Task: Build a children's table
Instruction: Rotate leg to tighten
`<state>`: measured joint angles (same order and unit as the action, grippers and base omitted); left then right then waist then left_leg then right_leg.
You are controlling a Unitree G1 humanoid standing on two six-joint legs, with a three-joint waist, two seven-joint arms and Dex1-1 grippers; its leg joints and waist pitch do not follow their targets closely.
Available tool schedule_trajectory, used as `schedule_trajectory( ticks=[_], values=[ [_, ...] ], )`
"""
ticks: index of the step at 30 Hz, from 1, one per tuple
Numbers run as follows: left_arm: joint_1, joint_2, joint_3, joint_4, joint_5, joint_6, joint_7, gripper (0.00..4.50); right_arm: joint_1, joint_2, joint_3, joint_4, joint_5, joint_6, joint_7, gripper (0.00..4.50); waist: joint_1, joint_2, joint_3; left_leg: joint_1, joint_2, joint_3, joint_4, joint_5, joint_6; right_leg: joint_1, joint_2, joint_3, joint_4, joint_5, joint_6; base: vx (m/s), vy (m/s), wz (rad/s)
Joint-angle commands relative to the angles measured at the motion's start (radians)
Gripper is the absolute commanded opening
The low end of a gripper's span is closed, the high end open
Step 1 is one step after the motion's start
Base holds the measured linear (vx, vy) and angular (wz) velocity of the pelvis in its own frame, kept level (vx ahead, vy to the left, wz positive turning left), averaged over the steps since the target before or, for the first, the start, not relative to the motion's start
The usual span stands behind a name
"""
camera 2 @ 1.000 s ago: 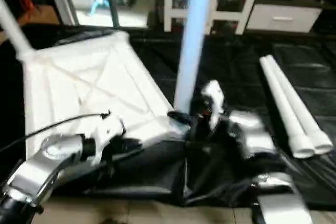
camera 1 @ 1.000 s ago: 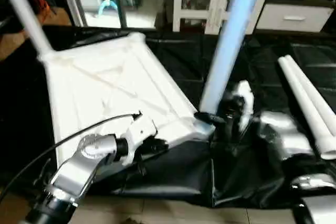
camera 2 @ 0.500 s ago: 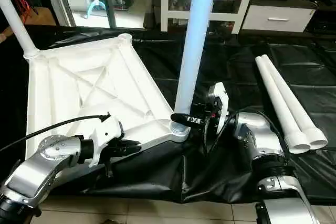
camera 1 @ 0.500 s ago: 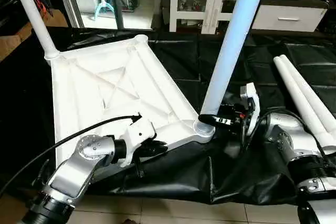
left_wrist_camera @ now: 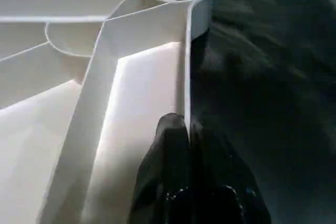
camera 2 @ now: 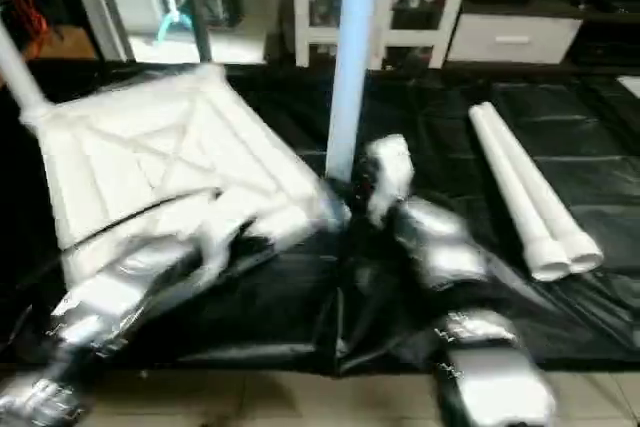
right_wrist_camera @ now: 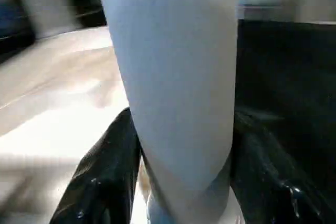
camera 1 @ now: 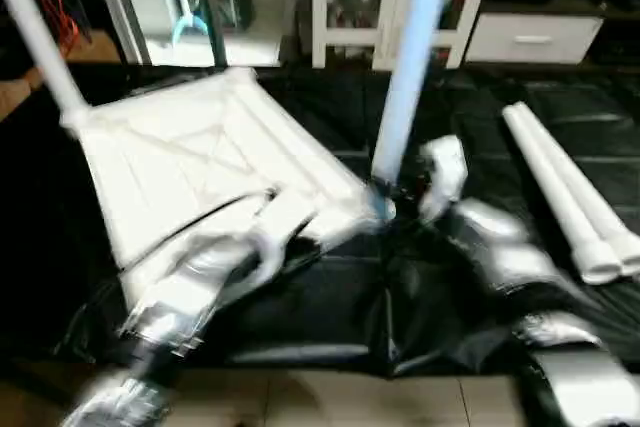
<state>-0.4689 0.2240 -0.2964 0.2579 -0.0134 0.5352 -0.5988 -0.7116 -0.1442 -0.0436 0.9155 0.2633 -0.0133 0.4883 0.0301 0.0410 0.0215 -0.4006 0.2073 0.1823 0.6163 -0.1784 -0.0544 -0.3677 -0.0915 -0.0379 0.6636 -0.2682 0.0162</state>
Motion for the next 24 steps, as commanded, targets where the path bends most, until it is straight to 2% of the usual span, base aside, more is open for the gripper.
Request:
schedule_trajectory(
  ticks=[1,3,4,6,8,11,12,14,16,20,21,22,23,24],
  values=[
    [-0.02,-0.019,0.015,0.043,0.021,0.031,0.073,0.0,0.027,0.01,-0.081,0.108,0.008,0.015,-0.205,2.01,-0.001,-0.009,-0.049,0.031,0.014,-0.005,-0.073,-0.201,-0.024,0.026,-0.041,0.028,-0.1,-0.067,-0.232,0.0,0.0,0.0],
    [-0.055,-0.076,0.008,0.076,0.022,0.034,0.107,0.0,0.019,0.064,-0.1,0.136,0.019,-0.01,-0.287,2.01,-0.001,-0.01,-0.055,0.024,0.011,-0.005,-0.068,-0.104,0.007,0.03,-0.035,0.026,-0.087,0.101,-0.234,0.0,0.0,0.0],
    [-0.077,-0.117,-0.013,0.089,0.02,0.023,0.101,0.0,0.011,0.106,-0.099,0.154,0.02,-0.028,-0.303,2.01,0.0,-0.014,-0.056,0.024,0.011,-0.005,-0.067,-0.091,0.016,0.032,-0.033,0.024,-0.085,0.13,-0.236,0.0,0.0,0.0],
    [-0.082,-0.133,-0.025,0.084,0.012,0.022,0.079,0.0,-0.002,0.129,-0.093,0.17,0.02,-0.039,-0.283,2.01,0.002,-0.014,-0.058,0.02,0.008,-0.004,-0.062,-0.064,0.059,0.033,-0.033,0.022,-0.081,0.204,-0.245,0.0,0.0,0.0],
    [-0.078,-0.125,-0.039,0.08,0.017,-0.01,0.051,0.0,-0.019,0.134,-0.096,0.183,0.015,-0.056,-0.267,2.01,0.002,-0.014,-0.058,0.019,0.01,-0.005,-0.063,-0.072,0.077,0.034,-0.035,0.02,-0.082,0.203,-0.248,0.0,0.0,0.0],
    [-0.02,-0.044,-0.056,0.026,-0.004,-0.044,-0.054,0.0,-0.017,0.094,-0.064,0.13,0.026,-0.066,-0.037,2.01,0.0,-0.015,-0.056,0.015,0.012,-0.01,-0.065,-0.102,0.083,0.04,-0.036,0.018,-0.084,0.159,-0.249,0.0,0.0,0.0],
    [0.005,-0.01,-0.064,0.002,-0.015,-0.085,-0.108,0.0,-0.009,0.067,-0.042,0.113,0.006,-0.082,0.015,2.57,-0.002,-0.015,-0.057,0.014,0.014,-0.01,-0.064,-0.092,0.089,0.04,-0.034,0.018,-0.082,0.179,-0.252,0.0,0.0,0.0],
    [0.016,0.003,-0.066,-0.009,-0.02,-0.097,-0.129,0.0,-0.006,0.056,-0.034,0.105,-0.001,-0.091,0.039,2.57,-0.007,-0.012,-0.058,0.015,0.016,-0.009,-0.062,-0.076,0.098,0.038,-0.031,0.019,-0.077,0.22,-0.264,0.0,0.0,0.0],
    [0.016,0.003,-0.066,-0.009,-0.02,-0.097,-0.129,0.0,-0.006,0.056,-0.034,0.105,-0.001,-0.091,0.039,2.57,-0.002,-0.01,-0.058,0.024,0.019,-0.007,-0.063,-0.079,0.096,0.032,-0.03,0.02,-0.078,0.216,-0.279,0.0,0.0,0.0],
    [0.022,0.011,-0.066,-0.016,-0.024,-0.101,-0.14,0.0,-0.004,0.049,-0.031,0.1,-0.002,-0.093,0.052,2.57,0.0,-0.01,-0.054,0.024,0.019,-0.006,-0.068,-0.093,0.077,0.032,-0.03,0.019,-0.079,0.184,-0.278,0.0,0.0,0.0],
    [0.042,0.035,-0.066,-0.04,-0.033,-0.114,-0.17,0.0,0.002,0.028,-0.024,0.084,-0.004,-0.099,0.094,2.84,-0.001,-0.011,-0.056,0.023,0.02,-0.007,-0.068,-0.099,0.076,0.035,-0.031,0.019,-0.08,0.183,-0.276,0.0,0.0,0.0],
    [0.093,0.094,-0.059,-0.103,-0.066,-0.142,-0.249,0.0,0.021,-0.032,-0.013,0.033,0.012,-0.078,0.21,2.84,0.001,-0.008,-0.056,0.022,0.02,-0.008,-0.067,-0.089,0.081,0.036,-0.031,0.018,-0.08,0.195,-0.274,0.0,0.0,0.0],
    [0.151,0.165,-0.036,-0.181,-0.111,-0.131,-0.326,0.0,0.059,-0.127,0.003,-0.063,0.058,-0.011,0.39,2.84,-0.001,-0.013,-0.056,0.021,0.016,-0.007,-0.063,-0.086,0.096,0.044,-0.023,0.017,-0.079,0.226,-0.271,0.0,0.0,0.0],
    [0.229,0.266,0.0,-0.289,-0.173,-0.109,-0.428,0.0,0.117,-0.275,0.025,-0.211,0.135,0.111,0.667,2.84,0.006,-0.011,-0.059,0.022,0.019,-0.01,-0.059,-0.055,0.125,0.048,-0.017,0.014,-0.077,0.295,-0.257,0.053,0.006,0.06]
  ],
)
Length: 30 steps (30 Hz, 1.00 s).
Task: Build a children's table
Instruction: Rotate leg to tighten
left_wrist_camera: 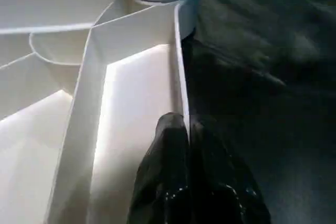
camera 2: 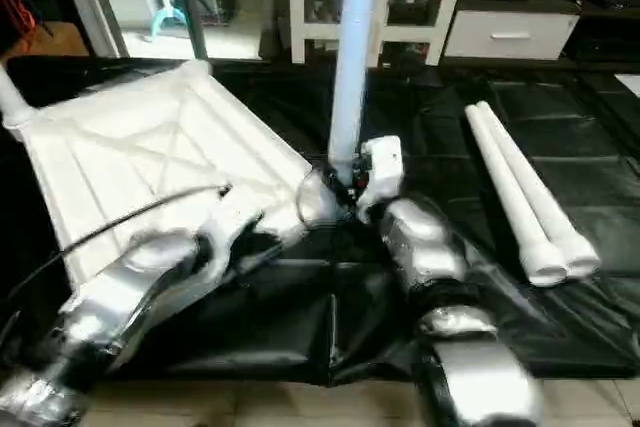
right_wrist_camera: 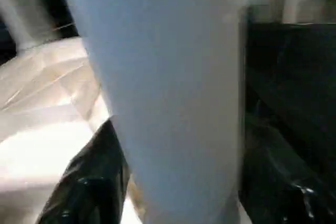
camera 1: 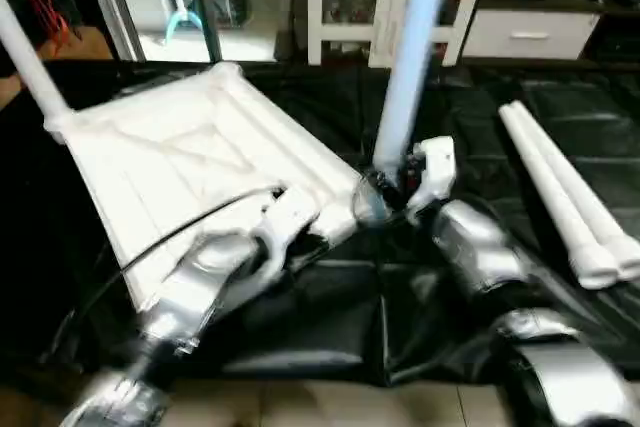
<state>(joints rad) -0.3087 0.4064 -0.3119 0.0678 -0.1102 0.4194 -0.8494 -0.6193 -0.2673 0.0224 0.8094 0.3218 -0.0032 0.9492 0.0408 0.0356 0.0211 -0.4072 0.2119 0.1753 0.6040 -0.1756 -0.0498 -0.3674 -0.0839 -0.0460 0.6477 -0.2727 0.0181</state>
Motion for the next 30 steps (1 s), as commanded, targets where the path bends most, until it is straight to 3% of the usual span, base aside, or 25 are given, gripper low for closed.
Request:
schedule_trajectory(
  ticks=[1,2,3,6,10,15,20,30],
  values=[
    [0.079,0.098,0.024,-0.112,-0.084,0.011,-0.189,0.0,0.037,-0.181,-0.036,-0.132,0.092,0.125,0.26,2.84,0.004,0.0,-0.064,0.033,0.02,-0.008,-0.042,-0.032,0.131,0.048,-0.027,0.021,-0.053,0.343,-0.249,0.053,0.006,0.06],
    [0.082,0.102,0.026,-0.116,-0.086,0.012,-0.192,0.0,0.04,-0.189,-0.035,-0.139,0.096,0.131,0.274,2.84,0.01,-0.006,-0.059,0.033,0.021,-0.003,-0.043,0.005,0.153,0.035,-0.021,0.019,-0.049,0.38,-0.249,0.0,0.0,0.0],
    [0.079,0.104,0.032,-0.104,-0.08,0.004,-0.184,0.0,0.047,-0.208,-0.032,-0.142,0.097,0.142,0.316,2.84,0.016,-0.007,-0.062,0.033,0.02,0.001,-0.04,0.031,0.158,0.03,-0.023,0.02,-0.046,0.386,-0.26,0.0,0.0,0.0],
    [0.063,0.093,0.028,-0.08,-0.064,-0.009,-0.159,0.0,0.037,-0.201,-0.039,-0.106,0.064,0.11,0.316,2.84,0.016,-0.013,-0.062,0.027,0.014,0.003,-0.037,0.062,0.153,0.027,-0.027,0.02,-0.044,0.372,-0.285,0.0,0.0,0.0],
    [0.063,0.102,0.023,-0.087,-0.074,-0.018,-0.153,0.0,0.049,-0.203,-0.026,-0.135,0.076,0.131,0.341,2.84,0.013,-0.014,-0.057,0.026,0.014,0.003,-0.042,-0.01,0.131,0.03,-0.034,0.025,-0.053,0.265,-0.289,0.0,0.0,0.0],
    [0.059,0.104,0.023,-0.098,-0.074,-0.009,-0.157,0.0,0.069,-0.204,-0.017,-0.184,0.105,0.192,0.36,2.54,0.013,-0.015,-0.06,0.024,0.012,0.004,-0.037,0.021,0.135,0.029,-0.032,0.026,-0.048,0.297,-0.285,0.0,0.0,0.0],
    [0.055,0.108,0.021,-0.093,-0.072,-0.013,-0.154,0.0,0.072,-0.185,-0.022,-0.161,0.101,0.184,0.346,2.21,0.014,-0.012,-0.062,0.024,0.011,0.003,-0.035,0.032,0.141,0.029,-0.031,0.025,-0.045,0.319,-0.29,0.0,0.0,0.0],
    [0.052,0.105,0.015,-0.091,-0.07,-0.016,-0.148,0.0,0.088,-0.163,-0.021,-0.166,0.09,0.167,0.304,2.12,0.009,-0.009,-0.059,0.026,0.013,0.002,-0.038,-0.013,0.119,0.027,-0.032,0.026,-0.048,0.267,-0.293,0.0,0.0,0.0]
  ],
)
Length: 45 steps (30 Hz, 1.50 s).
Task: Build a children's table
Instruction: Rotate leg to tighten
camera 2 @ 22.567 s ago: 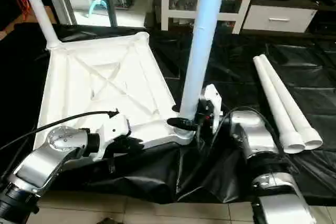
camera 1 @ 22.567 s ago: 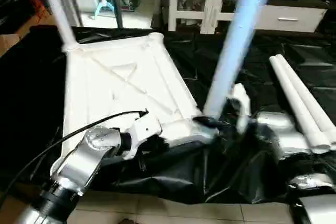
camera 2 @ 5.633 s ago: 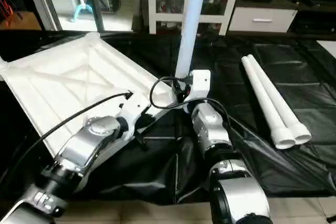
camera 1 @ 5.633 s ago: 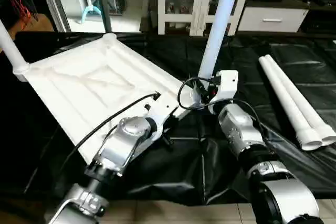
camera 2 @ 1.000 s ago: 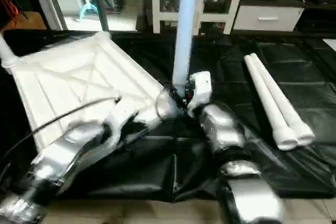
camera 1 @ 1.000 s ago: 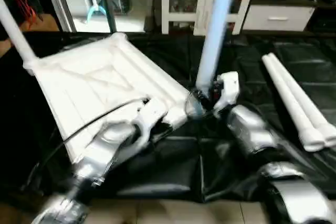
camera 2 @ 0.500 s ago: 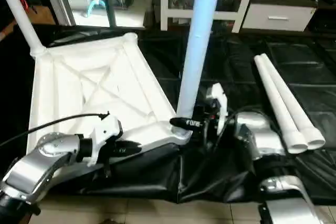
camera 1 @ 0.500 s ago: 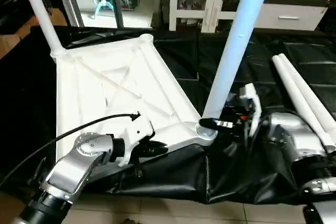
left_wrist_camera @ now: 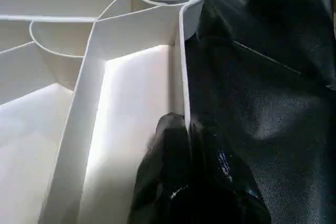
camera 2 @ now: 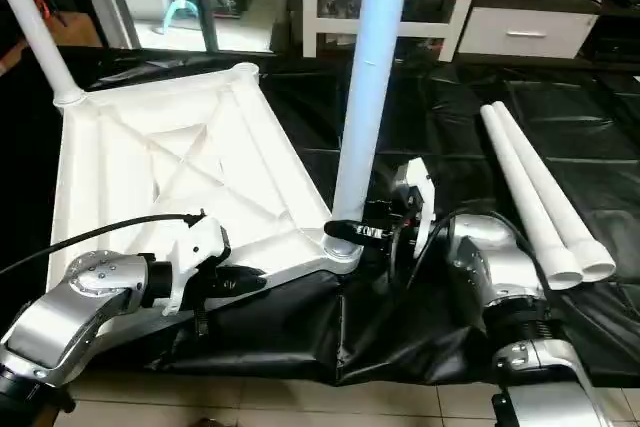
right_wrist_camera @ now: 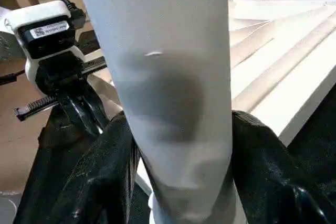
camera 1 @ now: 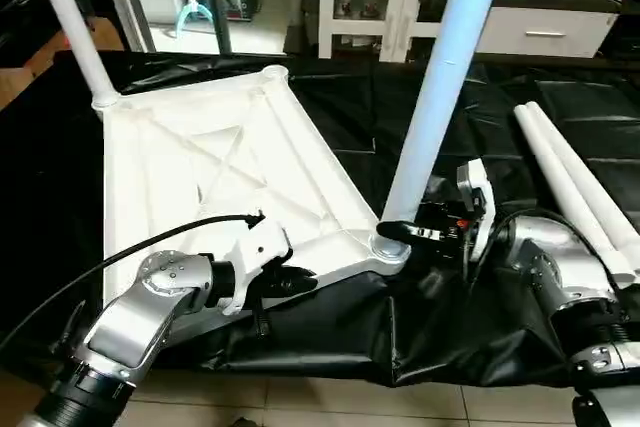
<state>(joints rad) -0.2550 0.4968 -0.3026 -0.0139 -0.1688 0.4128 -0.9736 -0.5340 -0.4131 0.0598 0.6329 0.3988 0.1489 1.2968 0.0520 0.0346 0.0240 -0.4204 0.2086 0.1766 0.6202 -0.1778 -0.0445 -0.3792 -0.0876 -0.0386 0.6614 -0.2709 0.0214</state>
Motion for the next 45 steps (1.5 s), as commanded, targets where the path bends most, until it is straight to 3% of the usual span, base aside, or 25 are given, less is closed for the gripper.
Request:
schedule_trajectory(
  ticks=[1,25,26,27,28,29,30,31,32,34,35,36,40,43,45],
  values=[
    [-0.002,0.014,0.005,-0.009,-0.012,-0.01,-0.024,0.0,0.003,-0.017,-0.058,0.011,0.013,0.015,-0.043,2.11,-0.003,-0.009,-0.061,0.039,0.016,0.001,-0.055,-0.016,0.112,0.039,-0.028,0.019,-0.063,0.259,-0.296,0.0,0.0,0.0],
    [-0.003,0.014,0.005,-0.008,-0.011,-0.01,-0.023,0.0,0.003,-0.015,-0.059,0.012,0.011,0.013,-0.046,2.11,-0.004,-0.009,-0.063,0.038,0.015,0.0,-0.051,-0.006,0.12,0.04,-0.029,0.018,-0.06,0.269,-0.299,0.0,0.0,0.0],
    [-0.085,-0.097,-0.001,0.092,0.049,0.053,0.137,0.0,-0.04,0.104,-0.092,0.133,-0.049,-0.068,-0.415,2.11,-0.002,0.002,-0.064,0.038,0.014,-0.001,-0.051,-0.004,0.118,0.039,-0.03,0.018,-0.058,0.271,-0.299,0.0,0.0,0.0],
    [-0.156,-0.194,-0.006,0.18,0.1,0.11,0.276,0.0,-0.079,0.206,-0.12,0.238,-0.097,-0.135,-0.733,2.1,-0.015,0.001,-0.052,0.041,0.016,0.005,-0.058,-0.02,0.085,0.023,-0.032,0.023,-0.067,0.225,-0.305,0.0,0.0,0.0],
    [-0.199,-0.251,-0.009,0.231,0.129,0.145,0.358,0.0,-0.103,0.265,-0.137,0.301,-0.125,-0.174,-0.924,2.07,-0.018,0.003,-0.055,0.042,0.017,0.003,-0.059,-0.024,0.052,0.025,-0.038,0.024,-0.064,0.197,-0.305,0.0,0.0,0.0],
    [-0.199,-0.252,-0.009,0.232,0.129,0.145,0.359,0.0,-0.103,0.266,-0.137,0.302,-0.126,-0.175,-0.927,2.07,-0.022,0.003,-0.06,0.044,0.017,0.001,-0.06,-0.028,0.021,0.025,-0.041,0.023,-0.061,0.172,-0.306,-0.059,0.003,-0.06],
    [-0.221,-0.28,-0.01,0.259,0.144,0.162,0.399,0.0,-0.118,0.294,-0.147,0.334,-0.139,-0.194,-1.023,2.05,-0.023,-0.004,-0.061,0.044,0.011,0.0,-0.064,-0.061,-0.004,0.037,-0.039,0.018,-0.07,0.124,-0.29,0.0,0.0,0.0],
    [-0.221,-0.28,-0.01,0.259,0.144,0.162,0.399,0.0,-0.118,0.294,-0.147,0.334,-0.139,-0.194,-1.023,2.04,-0.024,-0.002,-0.058,0.044,0.011,0.001,-0.065,-0.073,0.004,0.036,-0.039,0.02,-0.074,0.128,-0.285,0.0,0.0,0.0],
    [-0.222,-0.279,-0.01,0.26,0.143,0.162,0.398,0.0,-0.119,0.293,-0.147,0.334,-0.139,-0.193,-1.023,2.04,-0.022,0.002,-0.063,0.04,0.011,-0.001,-0.063,-0.07,0.018,0.042,-0.038,0.02,-0.073,0.163,-0.272,0.0,0.0,0.0],
    [-0.223,-0.28,-0.009,0.262,0.143,0.161,0.399,0.0,-0.124,0.291,-0.148,0.335,-0.139,-0.192,-1.023,2.02,-0.024,-0.001,-0.063,0.038,0.01,-0.001,-0.062,-0.056,0.04,0.043,-0.033,0.019,-0.071,0.225,-0.26,0.0,0.0,0.0],
    [-0.223,-0.281,-0.009,0.263,0.143,0.161,0.399,0.0,-0.126,0.29,-0.148,0.336,-0.138,-0.192,-1.022,2.01,-0.026,-0.008,-0.063,0.038,0.011,0.0,-0.061,-0.061,0.049,0.043,-0.032,0.019,-0.071,0.236,-0.258,0.0,0.0,0.0],
    [-0.226,-0.283,-0.007,0.268,0.144,0.16,0.402,0.0,-0.129,0.291,-0.149,0.341,-0.141,-0.197,-1.026,2.0,-0.024,-0.005,-0.062,0.038,0.011,-0.001,-0.063,-0.068,0.053,0.041,-0.033,0.019,-0.071,0.227,-0.259,0.0,0.0,0.0],
    [-0.241,-0.303,0.005,0.295,0.164,0.157,0.412,0.0,-0.157,0.311,-0.159,0.391,-0.176,-0.244,-1.053,1.99,-0.028,-0.006,-0.057,0.042,0.014,0.0,-0.07,-0.134,0.029,0.036,-0.034,0.019,-0.08,0.136,-0.259,0.0,0.0,0.0],
    [-0.226,-0.281,-0.003,0.273,0.155,0.127,0.376,0.0,-0.155,0.317,-0.126,0.343,-0.153,-0.262,-0.842,1.99,-0.029,-0.005,-0.049,0.046,0.015,-0.001,-0.079,-0.234,-0.002,0.034,-0.035,0.022,-0.093,0.01,-0.248,0.0,0.0,0.0],
    [-0.207,-0.254,-0.011,0.25,0.145,0.098,0.344,0.0,-0.138,0.291,-0.099,0.292,-0.149,-0.262,-0.743,2.66,-0.029,-0.008,-0.052,0.041,0.016,-0.005,-0.079,-0.206,0.004,0.041,-0.034,0.022,-0.09,0.059,-0.24,0.0,0.0,0.0]
  ],
)
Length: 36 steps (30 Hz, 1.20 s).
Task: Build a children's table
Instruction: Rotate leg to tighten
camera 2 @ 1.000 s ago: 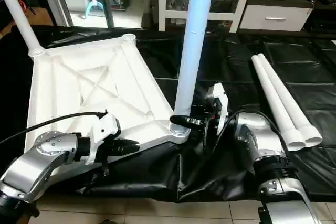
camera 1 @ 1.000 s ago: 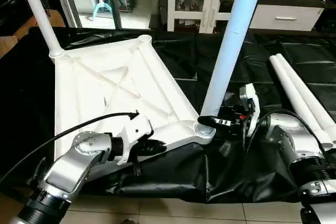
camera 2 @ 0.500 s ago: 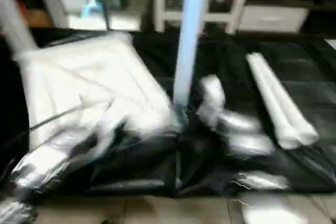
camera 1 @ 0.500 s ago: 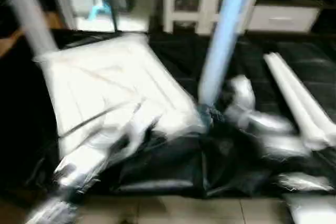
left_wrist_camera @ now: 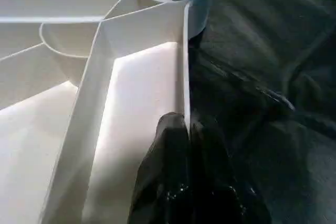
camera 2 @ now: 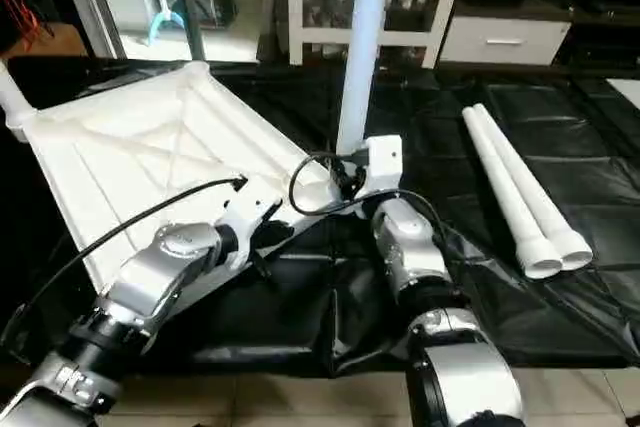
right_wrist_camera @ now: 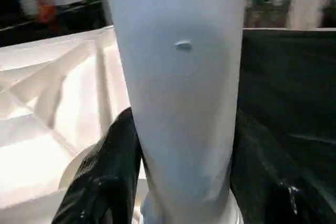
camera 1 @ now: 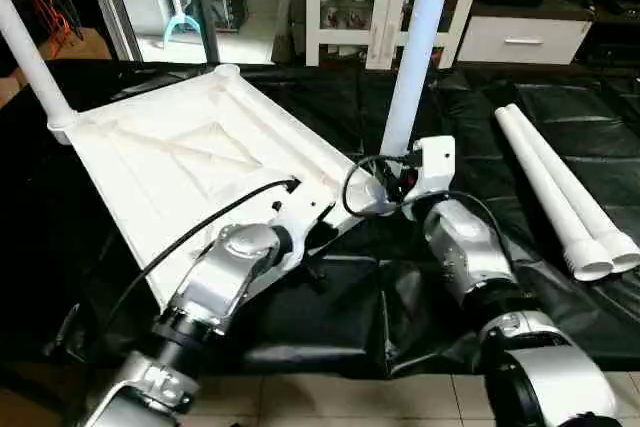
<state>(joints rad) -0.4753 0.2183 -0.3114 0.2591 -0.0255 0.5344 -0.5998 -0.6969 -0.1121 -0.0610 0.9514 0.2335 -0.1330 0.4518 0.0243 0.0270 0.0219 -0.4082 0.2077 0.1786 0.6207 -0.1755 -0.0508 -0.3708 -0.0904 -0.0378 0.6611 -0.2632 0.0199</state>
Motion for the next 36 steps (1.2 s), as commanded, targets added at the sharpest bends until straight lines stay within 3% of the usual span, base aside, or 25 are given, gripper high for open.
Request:
schedule_trajectory(
  ticks=[1,3,5,6,10,16,23,29,30,36],
  values=[
    [0.021,0.036,-0.005,-0.032,-0.001,-0.036,-0.044,0.0,0.032,-0.025,0.034,-0.046,0.012,0.019,0.129,2.66,-0.001,0.001,-0.052,0.028,0.016,-0.005,-0.077,-0.192,0.016,0.032,-0.031,0.022,-0.086,0.08,-0.241,0.0,0.0,0.0],
    [0.04,0.059,-0.005,-0.056,-0.015,-0.04,-0.075,0.0,0.044,-0.06,0.046,-0.085,0.019,0.03,0.193,2.77,0.001,0.0,-0.056,0.026,0.015,-0.005,-0.071,-0.134,0.046,0.035,-0.03,0.02,-0.079,0.17,-0.252,0.0,0.0,0.0],
    [0.055,0.076,0.0,-0.071,-0.022,-0.033,-0.089,0.0,0.053,-0.088,0.041,-0.118,0.046,0.049,0.258,3.05,0.004,0.0,-0.056,0.026,0.015,-0.003,-0.068,-0.111,0.071,0.035,-0.031,0.02,-0.077,0.203,-0.263,0.0,0.0,0.0],
    [0.081,0.109,0.003,-0.097,-0.04,-0.075,-0.145,0.0,0.074,-0.148,0.032,-0.198,0.117,0.11,0.44,3.13,0.007,0.001,-0.054,0.027,0.014,-0.002,-0.068,-0.124,0.089,0.038,-0.029,0.019,-0.081,0.194,-0.267,0.0,0.0,0.0],
    [0.131,0.176,-0.004,-0.189,-0.107,-0.109,-0.296,0.0,0.109,-0.271,0.048,-0.283,0.142,0.165,0.675,3.48,0.013,0.002,-0.055,0.027,0.019,-0.004,-0.066,-0.094,0.106,0.036,-0.03,0.017,-0.076,0.201,-0.276,0.0,0.0,0.0],
    [0.161,0.229,-0.02,-0.253,-0.13,-0.098,-0.356,0.0,0.144,-0.356,0.065,-0.36,0.178,0.259,0.818,3.48,0.021,0.004,-0.054,0.031,0.02,-0.001,-0.066,-0.082,0.115,0.029,-0.029,0.016,-0.077,0.194,-0.295,0.0,0.0,0.0],
    [0.156,0.222,-0.015,-0.255,-0.132,-0.093,-0.359,0.0,0.165,-0.357,0.095,-0.383,0.176,0.316,0.888,3.48,0.028,-0.002,-0.055,0.029,0.019,0.0,-0.063,-0.058,0.111,0.029,-0.031,0.017,-0.074,0.202,-0.293,0.0,0.0,0.0],
    [0.151,0.22,-0.018,-0.261,-0.137,-0.086,-0.366,0.0,0.143,-0.315,0.118,-0.332,0.12,0.282,0.831,3.48,0.03,-0.003,-0.056,0.029,0.019,0.0,-0.063,-0.044,0.11,0.027,-0.031,0.016,-0.072,0.201,-0.295,0.0,0.0,0.0],
    [0.151,0.221,-0.017,-0.261,-0.137,-0.085,-0.367,0.0,0.139,-0.313,0.117,-0.325,0.115,0.28,0.823,3.24,0.03,-0.001,-0.056,0.029,0.019,-0.001,-0.064,-0.044,0.107,0.027,-0.032,0.016,-0.072,0.196,-0.296,0.0,0.0,0.0],
    [0.162,0.235,-0.011,-0.273,-0.138,-0.076,-0.375,0.0,0.12,-0.313,0.095,-0.297,0.118,0.293,0.814,2.76,0.031,0.001,-0.057,0.029,0.018,-0.001,-0.062,-0.034,0.106,0.029,-0.031,0.016,-0.07,0.222,-0.291,0.0,0.0,0.0]
  ],
)
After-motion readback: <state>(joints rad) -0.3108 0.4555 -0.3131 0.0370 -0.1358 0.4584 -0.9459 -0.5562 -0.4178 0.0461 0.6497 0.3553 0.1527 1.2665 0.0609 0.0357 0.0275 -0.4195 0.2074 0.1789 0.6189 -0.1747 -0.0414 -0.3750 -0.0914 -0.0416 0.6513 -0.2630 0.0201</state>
